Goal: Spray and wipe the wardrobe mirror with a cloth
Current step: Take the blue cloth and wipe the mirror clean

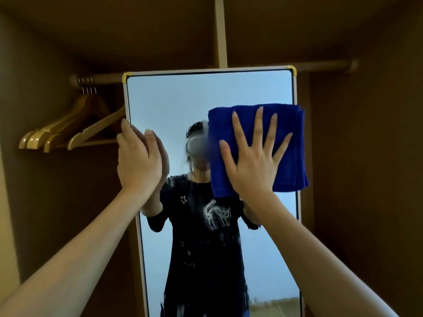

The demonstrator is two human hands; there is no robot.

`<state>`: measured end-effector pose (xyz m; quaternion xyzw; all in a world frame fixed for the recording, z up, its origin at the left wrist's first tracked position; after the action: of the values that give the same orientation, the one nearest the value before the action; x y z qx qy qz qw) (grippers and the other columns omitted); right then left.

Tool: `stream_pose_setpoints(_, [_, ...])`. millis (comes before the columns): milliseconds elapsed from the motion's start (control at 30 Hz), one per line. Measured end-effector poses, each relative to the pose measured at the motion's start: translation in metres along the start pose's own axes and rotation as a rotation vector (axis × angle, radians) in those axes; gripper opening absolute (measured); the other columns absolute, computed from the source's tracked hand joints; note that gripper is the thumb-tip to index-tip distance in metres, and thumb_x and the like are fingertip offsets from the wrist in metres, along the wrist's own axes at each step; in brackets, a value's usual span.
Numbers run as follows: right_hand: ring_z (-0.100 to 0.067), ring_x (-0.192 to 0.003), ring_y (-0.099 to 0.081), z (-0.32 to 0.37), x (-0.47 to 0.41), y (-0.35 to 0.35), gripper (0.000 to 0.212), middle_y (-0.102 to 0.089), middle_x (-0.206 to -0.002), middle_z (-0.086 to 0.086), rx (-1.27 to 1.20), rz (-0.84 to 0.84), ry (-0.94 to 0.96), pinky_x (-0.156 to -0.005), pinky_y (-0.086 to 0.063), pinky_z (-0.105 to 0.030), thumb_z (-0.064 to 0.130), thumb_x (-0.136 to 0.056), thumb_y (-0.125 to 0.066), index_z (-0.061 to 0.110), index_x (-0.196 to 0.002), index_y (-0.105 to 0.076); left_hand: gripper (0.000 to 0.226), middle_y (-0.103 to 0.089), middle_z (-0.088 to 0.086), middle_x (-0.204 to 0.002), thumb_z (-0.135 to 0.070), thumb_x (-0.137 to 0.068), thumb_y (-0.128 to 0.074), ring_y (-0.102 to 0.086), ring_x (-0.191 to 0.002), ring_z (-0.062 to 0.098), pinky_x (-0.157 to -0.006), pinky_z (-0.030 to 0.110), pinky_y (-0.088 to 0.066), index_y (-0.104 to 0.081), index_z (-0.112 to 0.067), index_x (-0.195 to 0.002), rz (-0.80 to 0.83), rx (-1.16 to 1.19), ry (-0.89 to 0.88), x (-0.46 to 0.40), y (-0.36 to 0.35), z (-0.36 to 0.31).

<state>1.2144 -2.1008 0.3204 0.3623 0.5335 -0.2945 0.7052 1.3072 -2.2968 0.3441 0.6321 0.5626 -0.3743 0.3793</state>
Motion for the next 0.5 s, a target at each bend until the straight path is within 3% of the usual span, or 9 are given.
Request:
stream_pose_setpoints(200, [-0.034,-0.149,0.011,0.001,-0.006,0.003,0.064,0.005,-0.164,-0.004,-0.009,0.065,0.030,-0.114,0.007,-0.064,0.066,-0.096,-0.018,0.041,-0.154,-0.003,0.060,-0.040,0.013,-0.140,-0.044,-0.102,-0.029,-0.052,-0.121,0.031,-0.092,0.042,-0.048,-0.016,-0.014,-0.151,0.018,-0.021,0.023,0.003,0.003,-0.001])
stream_pose_setpoints(367, [-0.035,-0.148,0.012,0.002,-0.067,0.014,0.065,0.006,-0.164,-0.004,-0.053,0.031,-0.013,-0.113,0.007,-0.066,0.069,-0.095,-0.012,0.041,-0.153,-0.001,0.060,-0.041,0.010,-0.140,-0.046,-0.101,-0.030,-0.052,-0.120,0.030,-0.092,0.047,-0.049,-0.016,-0.015,-0.151,0.043,-0.024,0.042,0.002,0.007,-0.004])
stream_pose_setpoints(500, [-0.036,-0.149,0.008,0.015,-0.061,0.010,0.064,0.004,-0.164,-0.005,-0.044,-0.001,-0.042,-0.113,0.003,-0.068,0.067,-0.097,-0.010,0.040,-0.154,-0.002,0.060,-0.038,0.010,-0.143,-0.043,-0.102,-0.029,-0.049,-0.124,0.031,-0.094,0.045,-0.046,-0.015,-0.013,-0.152,0.057,-0.034,0.049,0.003,0.007,-0.005])
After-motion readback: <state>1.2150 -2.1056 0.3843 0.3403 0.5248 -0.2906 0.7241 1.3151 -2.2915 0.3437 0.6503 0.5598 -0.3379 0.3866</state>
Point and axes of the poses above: each hand's wrist, its own x-axis away from the middle knuckle, its own y-axis out of the back of the hand, z = x × y, the point moved 2 cm from there along -x, towards the middle knuckle
